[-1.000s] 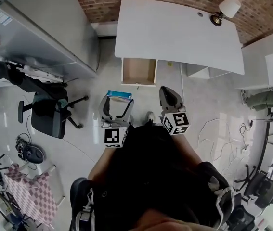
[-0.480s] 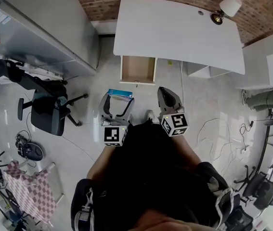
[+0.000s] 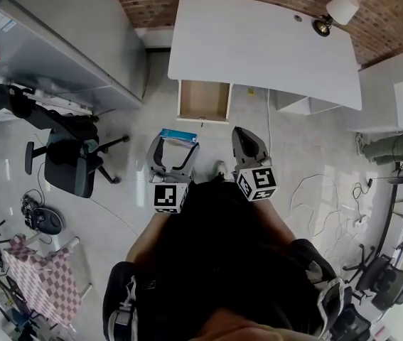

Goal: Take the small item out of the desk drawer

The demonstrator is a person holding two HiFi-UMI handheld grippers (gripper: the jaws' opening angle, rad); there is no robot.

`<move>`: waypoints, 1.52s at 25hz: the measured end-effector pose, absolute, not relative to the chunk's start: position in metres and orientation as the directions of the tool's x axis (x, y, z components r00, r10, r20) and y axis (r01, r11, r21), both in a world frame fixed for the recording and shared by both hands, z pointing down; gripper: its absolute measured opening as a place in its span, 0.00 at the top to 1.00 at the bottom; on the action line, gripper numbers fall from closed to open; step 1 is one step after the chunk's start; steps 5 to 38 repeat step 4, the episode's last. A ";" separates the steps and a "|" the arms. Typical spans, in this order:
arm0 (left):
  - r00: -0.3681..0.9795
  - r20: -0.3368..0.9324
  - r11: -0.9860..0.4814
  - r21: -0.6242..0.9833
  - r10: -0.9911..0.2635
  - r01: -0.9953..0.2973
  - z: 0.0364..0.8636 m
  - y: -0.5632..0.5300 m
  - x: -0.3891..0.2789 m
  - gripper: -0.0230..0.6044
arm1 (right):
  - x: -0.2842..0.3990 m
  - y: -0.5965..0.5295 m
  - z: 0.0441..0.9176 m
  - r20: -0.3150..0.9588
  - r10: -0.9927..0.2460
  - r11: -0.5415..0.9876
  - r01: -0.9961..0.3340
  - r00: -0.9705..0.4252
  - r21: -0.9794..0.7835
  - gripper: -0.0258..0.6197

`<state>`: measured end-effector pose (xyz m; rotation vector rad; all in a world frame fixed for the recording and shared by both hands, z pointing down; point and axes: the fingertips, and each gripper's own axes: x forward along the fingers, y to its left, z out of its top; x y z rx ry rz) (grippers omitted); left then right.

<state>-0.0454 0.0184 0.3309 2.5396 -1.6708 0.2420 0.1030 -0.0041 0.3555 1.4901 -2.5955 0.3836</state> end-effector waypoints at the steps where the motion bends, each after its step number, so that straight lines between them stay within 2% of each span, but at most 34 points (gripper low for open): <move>1: 0.388 0.183 -0.397 -0.013 -0.903 -0.918 0.331 0.018 -0.046 0.33 | 0.102 -0.004 0.355 0.230 -0.831 0.482 -0.862 -0.507 -0.156 0.92; 38: 0.388 0.184 -0.397 -0.016 -0.903 -0.918 0.329 0.017 -0.050 0.33 | 0.098 -0.006 0.352 0.227 -0.831 0.484 -0.861 -0.508 -0.154 0.92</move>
